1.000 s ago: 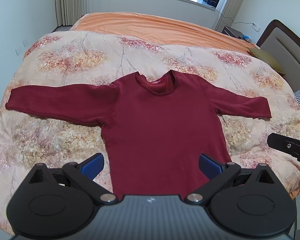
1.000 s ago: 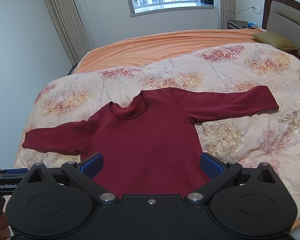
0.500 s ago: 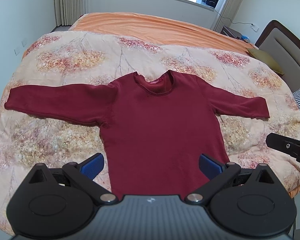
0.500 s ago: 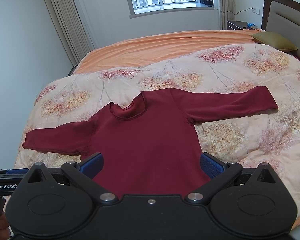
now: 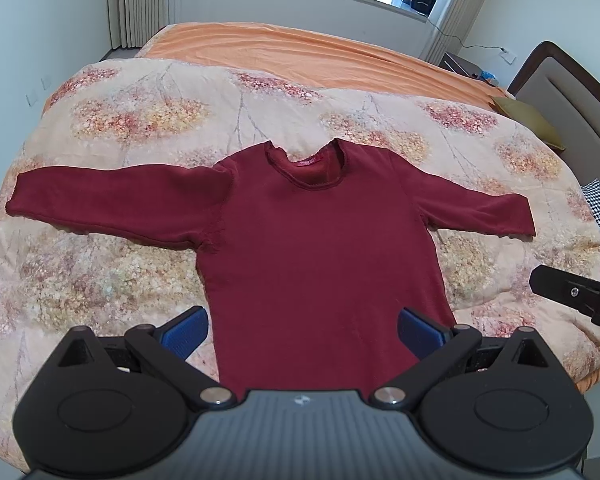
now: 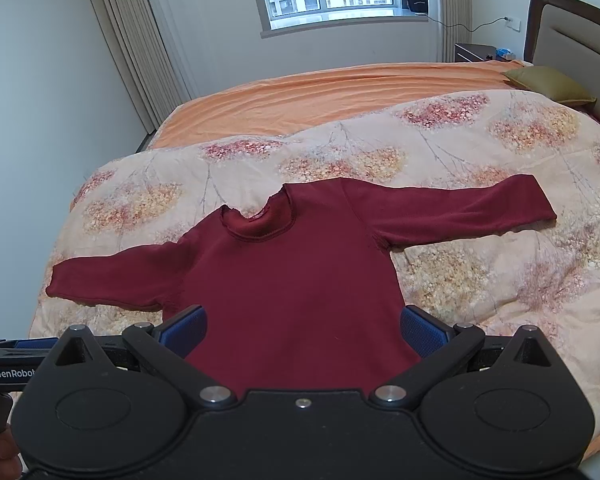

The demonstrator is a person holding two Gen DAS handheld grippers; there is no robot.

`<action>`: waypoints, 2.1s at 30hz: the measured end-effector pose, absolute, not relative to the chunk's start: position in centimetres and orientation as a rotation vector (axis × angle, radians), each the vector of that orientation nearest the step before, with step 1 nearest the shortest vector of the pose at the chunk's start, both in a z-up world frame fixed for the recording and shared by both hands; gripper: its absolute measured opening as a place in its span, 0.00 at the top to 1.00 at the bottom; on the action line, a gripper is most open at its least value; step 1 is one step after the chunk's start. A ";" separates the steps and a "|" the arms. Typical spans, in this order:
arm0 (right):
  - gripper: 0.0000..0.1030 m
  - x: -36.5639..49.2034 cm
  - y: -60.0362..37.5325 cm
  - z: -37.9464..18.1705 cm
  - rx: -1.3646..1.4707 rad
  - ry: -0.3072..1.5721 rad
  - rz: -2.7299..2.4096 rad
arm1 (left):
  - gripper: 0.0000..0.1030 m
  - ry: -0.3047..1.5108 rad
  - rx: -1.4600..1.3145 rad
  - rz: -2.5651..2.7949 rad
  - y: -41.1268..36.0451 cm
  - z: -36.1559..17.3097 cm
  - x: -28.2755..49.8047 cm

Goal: Fold small clothes

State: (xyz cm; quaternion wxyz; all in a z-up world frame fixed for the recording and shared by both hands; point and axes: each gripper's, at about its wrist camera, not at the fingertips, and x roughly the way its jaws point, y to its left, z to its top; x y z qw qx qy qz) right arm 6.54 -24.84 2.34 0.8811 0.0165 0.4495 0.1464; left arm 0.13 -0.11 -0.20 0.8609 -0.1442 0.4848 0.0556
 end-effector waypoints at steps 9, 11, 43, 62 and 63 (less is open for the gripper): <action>0.00 6.3 -24.6 2.6 0.031 0.932 0.303 | 0.00 1.019 -0.305 0.115 -0.1 -0.2 0.2; 0.00 6.4 -24.6 2.6 0.031 0.933 0.303 | 0.00 1.020 -0.306 0.114 -0.1 -0.1 0.3; 0.00 9.2 -31.3 3.0 0.091 0.938 0.304 | 0.00 1.010 -0.289 0.032 -7.1 -0.4 6.5; 0.03 34.9 -64.0 -14.2 0.516 0.972 0.304 | 0.00 1.123 -0.280 0.066 -23.5 -5.3 19.7; 0.03 36.3 -65.6 -15.3 0.552 0.976 0.290 | 0.00 1.127 -0.270 0.066 -24.0 -5.3 20.2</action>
